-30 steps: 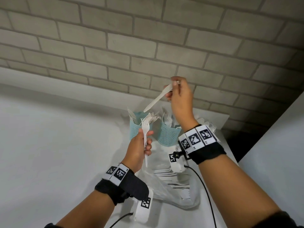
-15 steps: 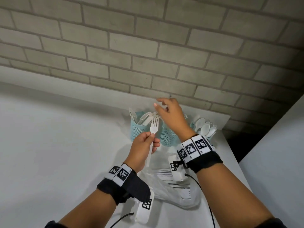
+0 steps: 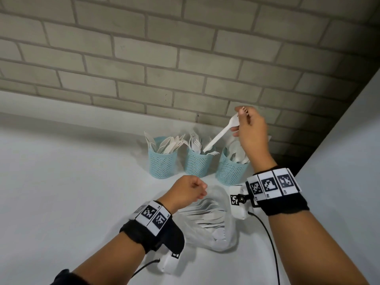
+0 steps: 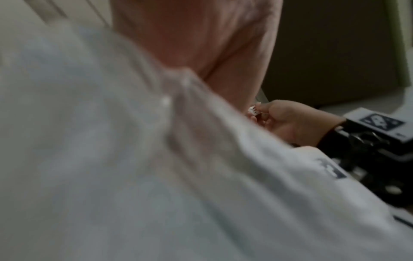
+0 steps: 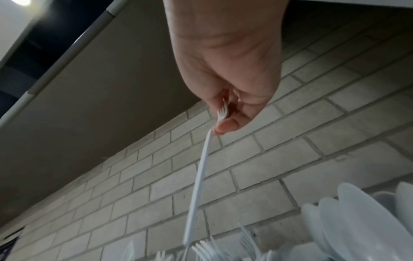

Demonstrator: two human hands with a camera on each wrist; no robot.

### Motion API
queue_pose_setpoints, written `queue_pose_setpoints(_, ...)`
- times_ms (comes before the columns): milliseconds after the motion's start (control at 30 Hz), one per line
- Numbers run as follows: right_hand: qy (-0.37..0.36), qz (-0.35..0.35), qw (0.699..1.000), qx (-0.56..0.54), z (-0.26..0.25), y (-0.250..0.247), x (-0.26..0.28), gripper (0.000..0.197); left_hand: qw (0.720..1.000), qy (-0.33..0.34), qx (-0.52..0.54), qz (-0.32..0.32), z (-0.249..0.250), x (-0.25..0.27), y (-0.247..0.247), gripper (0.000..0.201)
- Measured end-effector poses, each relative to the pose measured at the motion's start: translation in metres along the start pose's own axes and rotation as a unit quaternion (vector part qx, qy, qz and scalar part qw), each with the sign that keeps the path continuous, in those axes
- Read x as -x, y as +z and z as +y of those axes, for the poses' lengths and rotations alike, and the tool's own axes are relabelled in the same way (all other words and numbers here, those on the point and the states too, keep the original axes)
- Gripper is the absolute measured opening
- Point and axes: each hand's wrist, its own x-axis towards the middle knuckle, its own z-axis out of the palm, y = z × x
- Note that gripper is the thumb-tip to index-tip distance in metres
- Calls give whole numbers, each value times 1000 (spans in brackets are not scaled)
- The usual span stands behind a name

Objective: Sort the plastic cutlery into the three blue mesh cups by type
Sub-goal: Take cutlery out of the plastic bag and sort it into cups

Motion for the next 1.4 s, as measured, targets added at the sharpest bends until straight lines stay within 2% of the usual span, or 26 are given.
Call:
queue_pose_setpoints(133,-58,17,996,70,17,20,6,30,975,18,-218,-31,-10,2,-6,16)
queue_pose_setpoints(267,-77,-27,977,195,43,41,15,31,938,15,-336,-89,-11,6,-7,32)
queue_pose_setpoints(300,-64,-56,966,243,47,44,16,32,931,9,-351,-102,-11,6,-6,36)
queue_pose_setpoints(367,-5,-157,928,338,53,45,22,36,920,1,-374,-118,-12,6,-6,42)
queue_pose_setpoints(433,45,-258,882,391,54,44,27,39,911,2,-393,-122,-14,6,-4,46)
queue_pose_setpoints(467,62,-286,868,400,53,43,28,41,909,5,-399,-121,-16,6,-3,48)
queue_pose_setpoints(500,71,-295,865,400,52,42,30,44,906,8,-405,-119,-17,5,-2,51)
queue_pose_setpoints(567,63,-255,891,370,47,38,32,48,902,0,-416,-118,-19,5,0,57)
queue_pose_setpoints(633,20,-190,937,293,41,29,38,40,894,-9,-431,-124,-19,5,3,57)
queue_pose_setpoints(700,-10,-203,955,214,36,15,47,25,883,-13,-448,-137,-19,5,6,52)
queue_pose_setpoints(767,19,-306,931,199,33,2,58,18,877,-15,-458,-142,-19,5,8,54)
queue_pose_setpoints(833,75,-423,872,236,32,-7,72,18,874,-16,-467,-134,-20,6,9,61)
queue_pose_setpoints(867,94,-460,844,260,32,-10,79,18,873,-12,-470,-127,-21,8,9,61)
queue_pose_setpoints(900,109,-482,823,281,32,-11,87,20,873,-5,-472,-120,-22,9,9,60)
queue_pose_setpoints(967,128,-490,801,320,33,-12,100,29,868,12,-484,-109,-23,11,10,57)
queue_pose_setpoints(1100,146,-490,770,381,38,-13,116,56,840,45,-530,-104,-22,16,14,54)
queue_pose_setpoints(1200,143,-487,769,387,43,-14,119,57,816,70,-568,-88,-20,19,18,46)
queue_pose_setpoints(1300,146,-486,771,384,45,-14,120,55,815,67,-571,-73,-18,21,20,41)
queue_pose_setpoints(1400,147,-488,774,376,47,-14,118,57,827,57,-556,-66,-15,20,19,41)
